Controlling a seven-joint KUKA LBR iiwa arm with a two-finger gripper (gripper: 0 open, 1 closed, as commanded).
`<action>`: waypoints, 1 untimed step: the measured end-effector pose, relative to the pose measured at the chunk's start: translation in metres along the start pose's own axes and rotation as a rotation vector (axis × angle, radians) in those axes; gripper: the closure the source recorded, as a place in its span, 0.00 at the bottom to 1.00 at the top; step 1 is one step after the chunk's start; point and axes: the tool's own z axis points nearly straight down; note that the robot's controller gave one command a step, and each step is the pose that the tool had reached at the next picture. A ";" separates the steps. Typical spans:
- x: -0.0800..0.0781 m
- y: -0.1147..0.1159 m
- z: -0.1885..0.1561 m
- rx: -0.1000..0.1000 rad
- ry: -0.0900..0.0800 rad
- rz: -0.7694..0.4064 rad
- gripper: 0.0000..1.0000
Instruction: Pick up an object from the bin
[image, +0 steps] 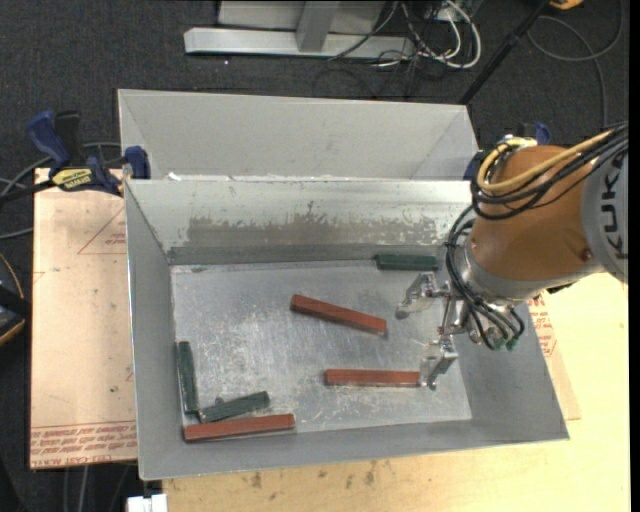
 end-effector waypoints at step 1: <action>0.001 0.019 0.064 -0.001 0.003 -0.025 0.00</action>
Offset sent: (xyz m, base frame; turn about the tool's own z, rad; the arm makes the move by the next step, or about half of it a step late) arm -0.0153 0.0097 -0.1031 -0.2500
